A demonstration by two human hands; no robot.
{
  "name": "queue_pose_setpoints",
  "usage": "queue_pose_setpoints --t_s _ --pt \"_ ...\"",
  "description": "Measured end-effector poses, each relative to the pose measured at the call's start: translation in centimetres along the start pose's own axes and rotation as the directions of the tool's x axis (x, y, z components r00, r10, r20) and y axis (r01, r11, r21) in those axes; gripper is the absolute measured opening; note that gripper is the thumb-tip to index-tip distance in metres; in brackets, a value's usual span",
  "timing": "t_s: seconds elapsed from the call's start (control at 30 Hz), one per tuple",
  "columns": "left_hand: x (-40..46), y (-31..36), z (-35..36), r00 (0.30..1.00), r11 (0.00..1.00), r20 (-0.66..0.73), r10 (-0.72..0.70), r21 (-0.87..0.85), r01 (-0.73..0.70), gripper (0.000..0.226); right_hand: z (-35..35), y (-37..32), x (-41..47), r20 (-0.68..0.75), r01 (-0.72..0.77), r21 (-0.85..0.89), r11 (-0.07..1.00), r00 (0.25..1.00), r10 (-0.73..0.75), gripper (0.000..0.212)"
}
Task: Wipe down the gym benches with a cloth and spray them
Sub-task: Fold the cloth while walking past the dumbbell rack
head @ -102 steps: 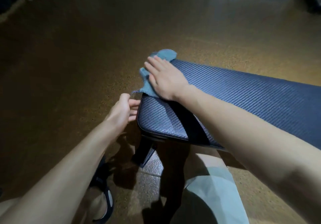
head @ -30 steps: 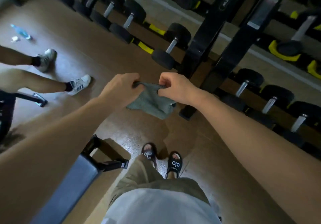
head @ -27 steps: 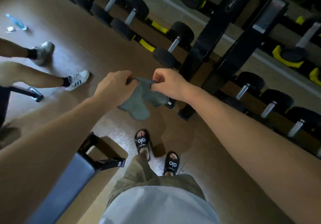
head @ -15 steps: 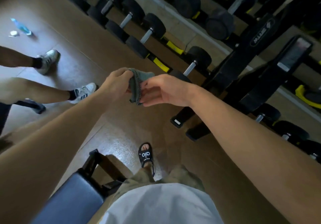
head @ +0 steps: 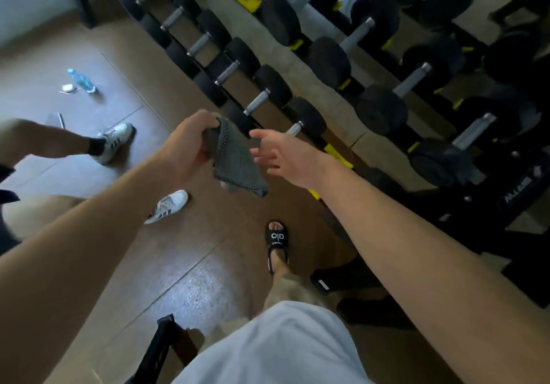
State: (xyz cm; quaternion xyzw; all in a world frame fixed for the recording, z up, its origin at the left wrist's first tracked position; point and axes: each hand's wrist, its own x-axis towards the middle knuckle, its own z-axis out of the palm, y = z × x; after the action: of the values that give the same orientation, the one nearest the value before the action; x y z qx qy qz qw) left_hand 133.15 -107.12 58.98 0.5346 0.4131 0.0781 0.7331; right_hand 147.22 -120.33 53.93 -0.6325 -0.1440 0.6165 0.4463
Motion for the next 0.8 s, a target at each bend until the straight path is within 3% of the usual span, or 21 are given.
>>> queue_pose_setpoints --t_s 0.07,0.13,0.2,0.27,0.37,0.57,0.8 --pt "3.3 2.7 -0.7 0.999 0.996 -0.033 -0.032 -0.084 0.030 0.018 -1.1 -3.1 3.9 0.077 -0.053 0.113 0.992 0.996 0.045 0.044" --pt "7.0 5.3 -1.5 0.998 0.994 -0.049 -0.041 -0.100 0.036 0.046 -1.9 -6.6 7.6 0.143 -0.089 0.152 0.984 0.987 0.067 0.043" --pt "10.1 8.2 -2.4 0.999 0.995 -0.029 -0.044 -0.091 0.041 0.066 -2.2 -10.2 11.1 0.180 -0.072 0.083 0.994 0.982 0.056 0.041" --pt "13.5 10.9 -4.1 0.998 0.996 -0.016 -0.061 -0.068 0.060 0.055 -2.5 -13.4 14.7 0.162 -0.044 0.003 0.999 0.986 0.043 0.045" --pt "19.0 13.9 -7.4 0.995 0.996 -0.096 -0.003 0.089 0.012 0.004 -2.1 -17.9 20.2 0.145 0.001 -0.133 0.991 0.989 0.018 0.037" --pt "30.2 20.0 -16.0 0.990 0.994 -0.132 -0.052 0.084 0.063 0.020 1.5 -27.4 33.4 0.100 0.050 -0.360 0.932 0.995 -0.014 0.005" --pt "41.6 27.9 -30.3 0.923 0.991 -0.379 -0.070 0.077 0.106 0.015 4.6 -40.1 48.1 0.040 0.134 -0.576 0.807 0.990 -0.136 0.016"
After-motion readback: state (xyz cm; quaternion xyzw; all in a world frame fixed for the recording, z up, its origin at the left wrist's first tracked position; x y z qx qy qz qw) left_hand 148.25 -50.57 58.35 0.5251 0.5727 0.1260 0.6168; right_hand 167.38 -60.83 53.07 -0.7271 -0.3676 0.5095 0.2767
